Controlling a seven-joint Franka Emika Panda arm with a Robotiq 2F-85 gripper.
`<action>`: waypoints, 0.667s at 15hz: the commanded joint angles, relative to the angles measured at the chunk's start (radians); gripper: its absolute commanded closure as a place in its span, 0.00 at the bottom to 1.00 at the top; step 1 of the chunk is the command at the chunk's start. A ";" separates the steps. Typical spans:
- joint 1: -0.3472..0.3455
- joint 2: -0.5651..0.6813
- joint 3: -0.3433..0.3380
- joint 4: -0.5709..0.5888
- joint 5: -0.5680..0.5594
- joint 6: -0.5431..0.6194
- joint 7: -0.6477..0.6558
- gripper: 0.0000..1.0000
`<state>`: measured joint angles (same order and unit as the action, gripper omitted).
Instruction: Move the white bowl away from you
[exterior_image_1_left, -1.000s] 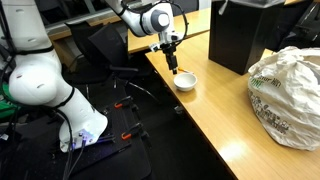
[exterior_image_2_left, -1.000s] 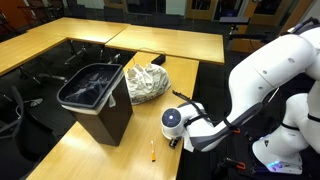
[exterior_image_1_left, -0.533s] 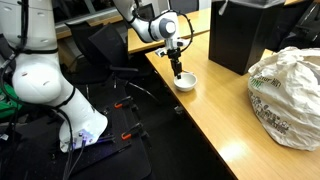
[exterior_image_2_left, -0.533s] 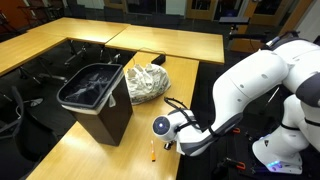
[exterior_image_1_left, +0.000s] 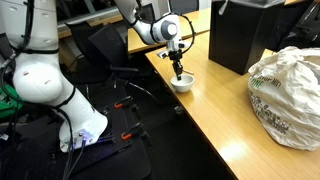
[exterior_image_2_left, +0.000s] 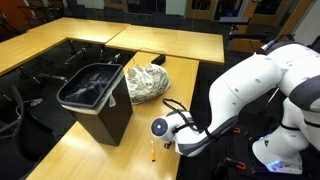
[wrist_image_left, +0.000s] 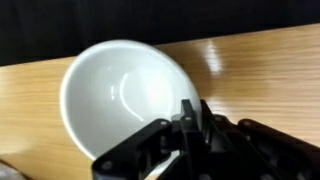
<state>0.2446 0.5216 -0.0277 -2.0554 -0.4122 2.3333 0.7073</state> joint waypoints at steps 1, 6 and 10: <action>0.025 -0.011 -0.028 0.012 -0.007 -0.002 -0.023 0.98; 0.009 -0.002 -0.035 0.098 0.011 -0.001 -0.069 0.97; -0.012 0.063 -0.023 0.232 0.078 -0.020 -0.108 0.97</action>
<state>0.2380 0.5302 -0.0534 -1.9102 -0.3899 2.3352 0.6446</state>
